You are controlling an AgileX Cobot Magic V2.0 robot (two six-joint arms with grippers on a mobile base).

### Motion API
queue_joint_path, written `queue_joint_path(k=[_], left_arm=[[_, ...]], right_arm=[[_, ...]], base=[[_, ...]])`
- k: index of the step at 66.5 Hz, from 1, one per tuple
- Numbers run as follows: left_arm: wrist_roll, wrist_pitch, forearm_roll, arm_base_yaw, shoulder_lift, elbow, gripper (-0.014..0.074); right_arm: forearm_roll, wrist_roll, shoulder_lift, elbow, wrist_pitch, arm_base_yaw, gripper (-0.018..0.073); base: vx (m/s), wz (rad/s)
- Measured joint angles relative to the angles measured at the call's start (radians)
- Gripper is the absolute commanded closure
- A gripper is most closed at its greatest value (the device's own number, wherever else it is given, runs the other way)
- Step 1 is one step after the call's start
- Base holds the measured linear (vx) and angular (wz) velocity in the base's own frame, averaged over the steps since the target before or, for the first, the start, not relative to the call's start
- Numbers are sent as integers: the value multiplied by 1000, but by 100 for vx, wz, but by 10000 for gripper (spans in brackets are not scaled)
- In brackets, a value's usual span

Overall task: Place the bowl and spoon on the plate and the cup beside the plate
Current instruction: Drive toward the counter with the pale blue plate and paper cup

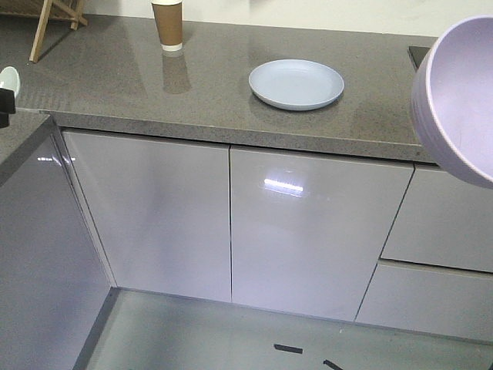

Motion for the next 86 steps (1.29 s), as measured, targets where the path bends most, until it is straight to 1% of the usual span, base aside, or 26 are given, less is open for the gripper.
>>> queue_joint_path(k=[86], left_arm=[[0,0,0,0,0,0,602]], right_arm=[[0,0,0,0,0,0,564]], base=[[7,0]])
